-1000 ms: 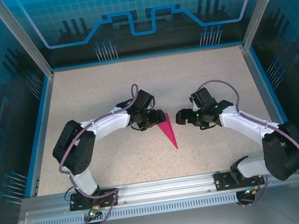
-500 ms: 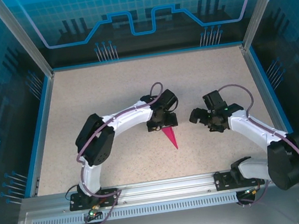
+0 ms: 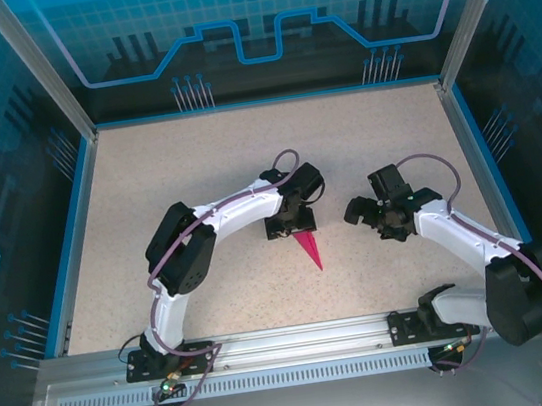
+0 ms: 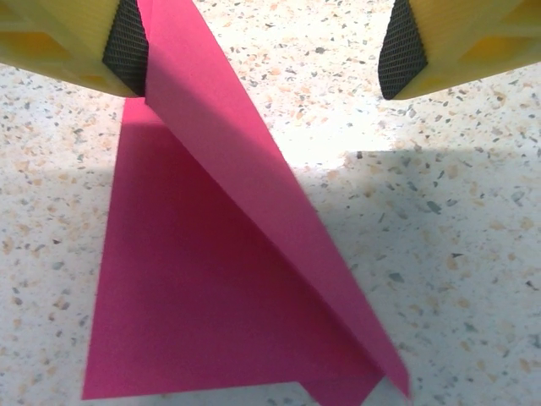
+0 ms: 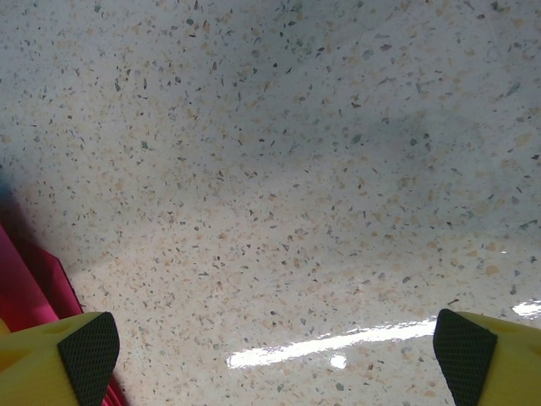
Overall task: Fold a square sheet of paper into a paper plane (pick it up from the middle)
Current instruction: Turn over a paper plane at the center of the table.
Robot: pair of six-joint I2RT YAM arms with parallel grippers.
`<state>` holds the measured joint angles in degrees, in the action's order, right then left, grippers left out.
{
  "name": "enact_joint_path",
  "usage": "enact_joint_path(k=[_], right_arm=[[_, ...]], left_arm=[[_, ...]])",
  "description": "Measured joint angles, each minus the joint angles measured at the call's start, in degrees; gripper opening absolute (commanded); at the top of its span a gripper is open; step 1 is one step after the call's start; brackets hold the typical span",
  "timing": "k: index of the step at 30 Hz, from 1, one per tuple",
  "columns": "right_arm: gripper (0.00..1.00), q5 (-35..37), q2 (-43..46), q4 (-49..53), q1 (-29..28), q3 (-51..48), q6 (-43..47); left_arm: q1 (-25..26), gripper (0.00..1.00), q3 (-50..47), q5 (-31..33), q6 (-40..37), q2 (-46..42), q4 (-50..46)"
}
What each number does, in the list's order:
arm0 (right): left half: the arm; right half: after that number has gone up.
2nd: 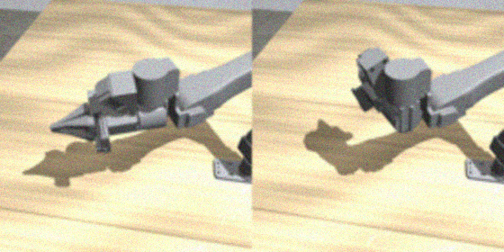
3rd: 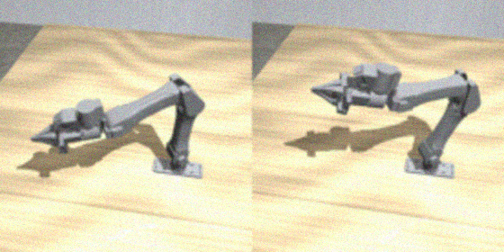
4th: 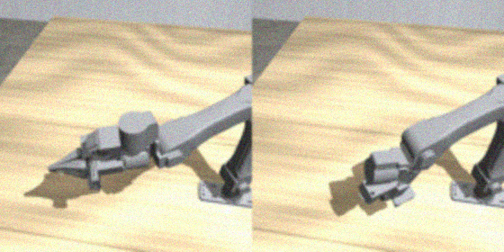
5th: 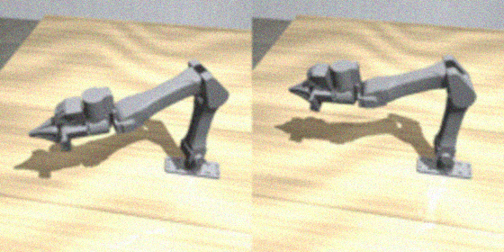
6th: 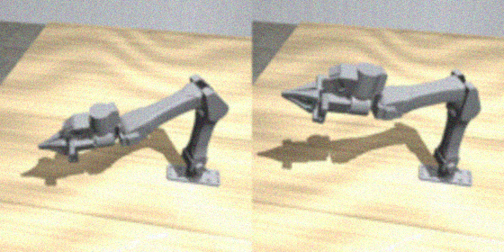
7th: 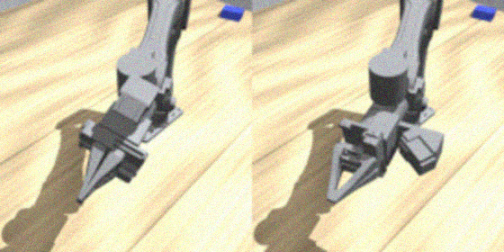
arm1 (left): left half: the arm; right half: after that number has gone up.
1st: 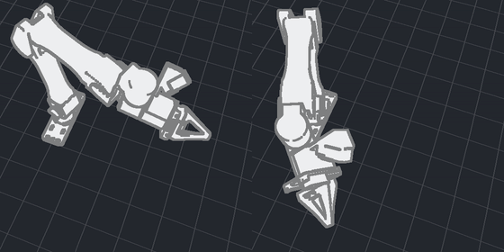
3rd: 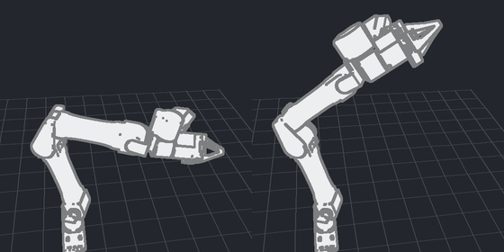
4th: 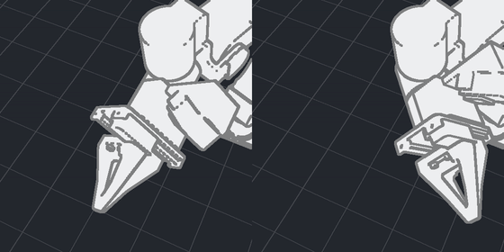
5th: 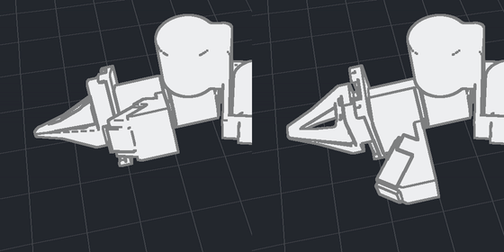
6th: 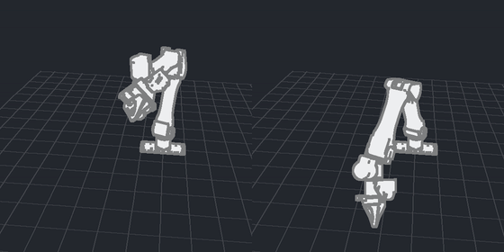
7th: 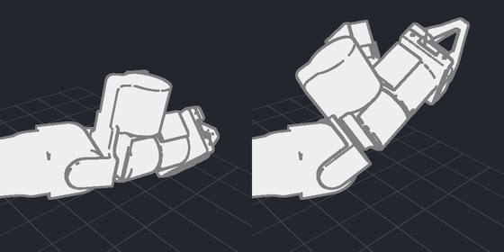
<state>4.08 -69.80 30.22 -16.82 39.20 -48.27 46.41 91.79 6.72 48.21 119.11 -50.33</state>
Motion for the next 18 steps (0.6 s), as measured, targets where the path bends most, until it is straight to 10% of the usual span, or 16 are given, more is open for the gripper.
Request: enact_joint_path(k=[18], right_arm=[[0.99, -2.3, 0.0, -0.6, 0.0, 0.0, -0.3]], left_arm=[[-0.2, 0.0, 0.0, -0.1, 1.9, 0.0, 0.7]])
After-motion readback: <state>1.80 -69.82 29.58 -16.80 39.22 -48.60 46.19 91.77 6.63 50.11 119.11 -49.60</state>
